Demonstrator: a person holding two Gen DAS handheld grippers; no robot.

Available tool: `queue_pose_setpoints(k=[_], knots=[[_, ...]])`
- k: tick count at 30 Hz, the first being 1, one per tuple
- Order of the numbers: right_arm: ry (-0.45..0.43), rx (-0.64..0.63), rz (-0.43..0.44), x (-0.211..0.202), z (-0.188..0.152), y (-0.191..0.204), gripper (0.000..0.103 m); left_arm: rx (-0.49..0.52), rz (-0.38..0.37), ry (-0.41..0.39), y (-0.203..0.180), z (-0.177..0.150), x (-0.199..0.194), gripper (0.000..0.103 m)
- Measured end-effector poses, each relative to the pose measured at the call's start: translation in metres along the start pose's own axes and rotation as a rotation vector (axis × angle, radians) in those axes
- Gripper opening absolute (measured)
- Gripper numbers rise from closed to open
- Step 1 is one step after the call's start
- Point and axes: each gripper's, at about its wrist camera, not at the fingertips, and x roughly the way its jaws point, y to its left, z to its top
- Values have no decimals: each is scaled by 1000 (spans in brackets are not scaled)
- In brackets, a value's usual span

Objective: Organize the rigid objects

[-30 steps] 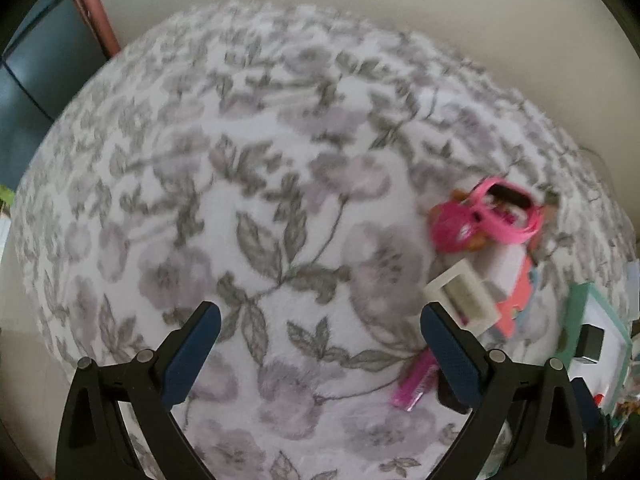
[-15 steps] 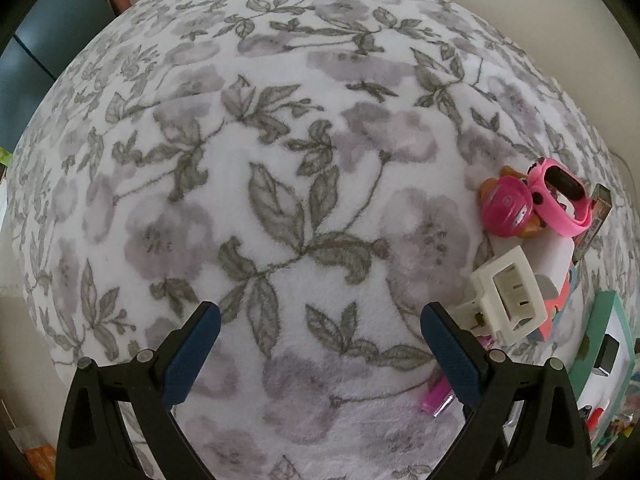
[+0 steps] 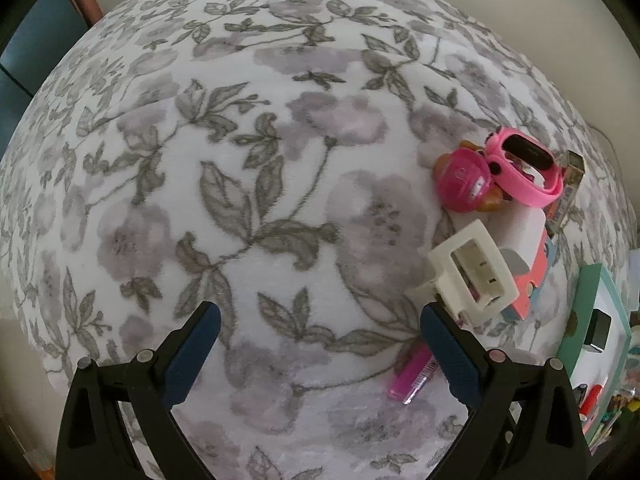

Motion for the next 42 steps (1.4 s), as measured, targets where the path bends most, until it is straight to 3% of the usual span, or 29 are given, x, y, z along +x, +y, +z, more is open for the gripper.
queue_pose_setpoints(k=[10,22,32,36,39,42], knots=[[-13,109,-46,-19,2,-34,52,8,-14,10,-28,-7,5,100],[-46,187,-36,-38,4,-54,52,109,-5,10,-61,-12,-2,99],[-76,211,-32,-52,4,-62,52,153,-71,-12,-74,-12,-22,99],[-80,223,-34,-54,3,-65,52,162,-91,24,-80,-17,-10,84],[-77,233,-31,-54,3,-68,52,166,-97,41,-89,-21,-4,78],[-76,237,-32,-54,3,-68,52,182,-99,43,-97,-24,0,63]])
